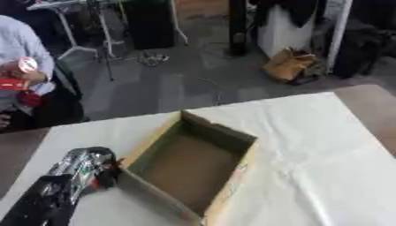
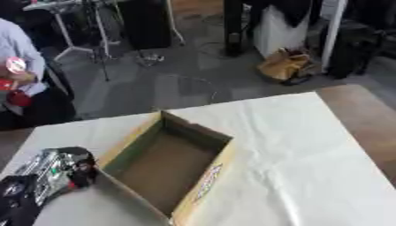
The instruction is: Pick up objects on the table and place them in the box.
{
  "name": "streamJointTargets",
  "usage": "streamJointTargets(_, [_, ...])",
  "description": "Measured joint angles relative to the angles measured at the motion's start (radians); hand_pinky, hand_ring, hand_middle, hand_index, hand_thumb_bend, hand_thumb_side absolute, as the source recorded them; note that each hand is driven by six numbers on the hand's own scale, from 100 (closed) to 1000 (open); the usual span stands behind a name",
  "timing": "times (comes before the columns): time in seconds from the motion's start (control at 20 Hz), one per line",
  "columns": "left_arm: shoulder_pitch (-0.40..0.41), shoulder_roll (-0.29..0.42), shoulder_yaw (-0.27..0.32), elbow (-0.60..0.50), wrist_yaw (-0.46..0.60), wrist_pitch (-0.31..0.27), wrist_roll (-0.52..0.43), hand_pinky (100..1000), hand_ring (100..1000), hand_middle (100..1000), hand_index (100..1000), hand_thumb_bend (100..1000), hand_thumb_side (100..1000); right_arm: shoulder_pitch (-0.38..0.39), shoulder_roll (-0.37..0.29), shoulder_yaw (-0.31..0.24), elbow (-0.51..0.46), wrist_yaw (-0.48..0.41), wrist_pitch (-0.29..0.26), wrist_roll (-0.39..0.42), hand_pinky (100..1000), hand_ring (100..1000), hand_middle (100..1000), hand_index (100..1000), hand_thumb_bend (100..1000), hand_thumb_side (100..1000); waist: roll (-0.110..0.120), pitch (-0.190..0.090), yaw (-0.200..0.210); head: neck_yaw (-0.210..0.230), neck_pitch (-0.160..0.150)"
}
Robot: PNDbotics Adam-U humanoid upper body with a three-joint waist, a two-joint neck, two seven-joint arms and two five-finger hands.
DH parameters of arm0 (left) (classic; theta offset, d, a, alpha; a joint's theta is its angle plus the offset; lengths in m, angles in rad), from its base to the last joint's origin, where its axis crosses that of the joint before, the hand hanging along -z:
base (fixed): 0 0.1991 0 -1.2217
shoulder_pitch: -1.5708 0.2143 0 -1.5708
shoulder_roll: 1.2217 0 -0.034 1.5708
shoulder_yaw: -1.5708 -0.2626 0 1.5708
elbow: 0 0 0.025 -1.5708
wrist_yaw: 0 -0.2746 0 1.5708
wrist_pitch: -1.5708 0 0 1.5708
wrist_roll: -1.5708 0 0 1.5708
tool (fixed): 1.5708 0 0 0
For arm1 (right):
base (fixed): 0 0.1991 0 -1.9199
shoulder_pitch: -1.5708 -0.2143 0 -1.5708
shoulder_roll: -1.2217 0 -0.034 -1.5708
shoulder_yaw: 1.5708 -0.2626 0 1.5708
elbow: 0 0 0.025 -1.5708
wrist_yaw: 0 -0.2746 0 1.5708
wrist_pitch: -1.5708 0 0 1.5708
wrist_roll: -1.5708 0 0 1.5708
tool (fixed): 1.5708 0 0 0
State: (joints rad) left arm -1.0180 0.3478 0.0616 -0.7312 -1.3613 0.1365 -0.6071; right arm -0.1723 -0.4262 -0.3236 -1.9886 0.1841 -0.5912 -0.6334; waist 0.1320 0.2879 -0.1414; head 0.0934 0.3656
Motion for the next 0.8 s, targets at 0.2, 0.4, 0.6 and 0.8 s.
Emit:
streamJointTargets(0.2, [0.001,0.000,0.000,0.000,0.000,0.003,0.021,702,797,788,764,100,244,-0.001,0.000,0.000,0.000,0.000,0.000,0.000,842,831,634,699,100,1000,0.000,0.002,0.000,0.000,0.000])
streamJointTargets(0.4, [0.003,0.000,0.000,0.000,-0.001,0.009,0.048,696,790,775,763,100,245,-0.003,0.000,0.000,0.000,0.000,0.000,0.000,842,831,634,698,100,1000,0.000,0.002,-0.001,0.000,0.000])
streamJointTargets(0.6, [0.004,0.000,0.000,0.003,-0.001,0.013,0.067,688,780,766,758,100,245,-0.003,0.000,0.000,0.000,0.000,0.000,0.000,842,831,634,698,100,1000,0.000,0.003,-0.001,-0.001,0.000])
streamJointTargets(0.8, [0.004,0.000,0.000,0.003,-0.001,0.017,0.085,683,775,763,753,100,245,-0.004,0.000,0.000,0.000,0.000,0.000,0.000,842,831,634,698,100,1000,0.000,0.003,-0.001,-0.001,-0.001])
